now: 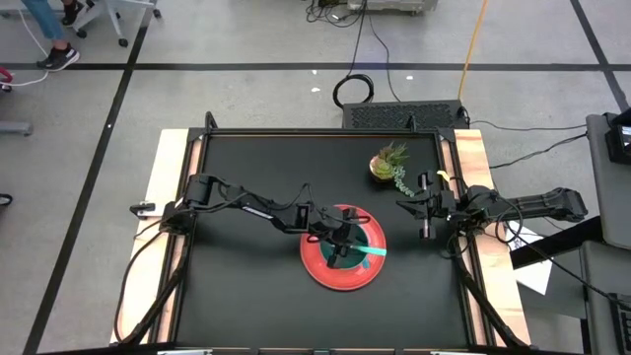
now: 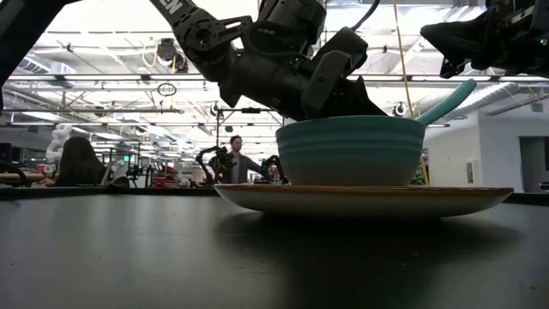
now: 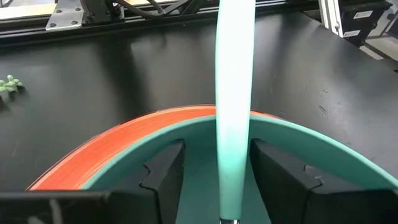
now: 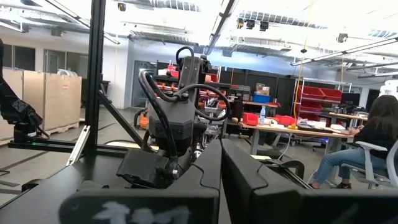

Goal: Set table place
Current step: Put the blue spoon into the green bowl, then return to Home Position

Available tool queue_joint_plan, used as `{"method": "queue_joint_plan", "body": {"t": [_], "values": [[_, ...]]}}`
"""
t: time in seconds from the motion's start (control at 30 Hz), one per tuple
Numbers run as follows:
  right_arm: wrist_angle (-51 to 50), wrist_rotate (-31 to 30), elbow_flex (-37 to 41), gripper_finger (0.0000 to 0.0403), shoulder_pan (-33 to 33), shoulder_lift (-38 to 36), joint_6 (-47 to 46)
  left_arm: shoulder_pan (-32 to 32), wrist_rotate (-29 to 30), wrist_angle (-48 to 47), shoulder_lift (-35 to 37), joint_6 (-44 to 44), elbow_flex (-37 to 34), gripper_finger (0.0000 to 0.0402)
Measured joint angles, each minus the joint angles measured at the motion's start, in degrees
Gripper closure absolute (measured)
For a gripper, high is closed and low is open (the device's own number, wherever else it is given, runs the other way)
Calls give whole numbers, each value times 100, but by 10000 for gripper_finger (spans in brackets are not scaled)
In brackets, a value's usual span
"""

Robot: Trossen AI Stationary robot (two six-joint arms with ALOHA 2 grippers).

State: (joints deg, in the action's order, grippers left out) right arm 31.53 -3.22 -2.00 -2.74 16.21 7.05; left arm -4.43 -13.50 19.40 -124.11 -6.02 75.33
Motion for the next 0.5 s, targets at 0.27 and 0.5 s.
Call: {"method": "queue_joint_plan", "body": {"t": [0.27,0.5], "values": [[0,0,2,403,2,-2,0,24,-96,14,20,-9,0,189],[0,0,0,403,0,-2,0,28,-146,-142,150,-47,-4,186]]}}
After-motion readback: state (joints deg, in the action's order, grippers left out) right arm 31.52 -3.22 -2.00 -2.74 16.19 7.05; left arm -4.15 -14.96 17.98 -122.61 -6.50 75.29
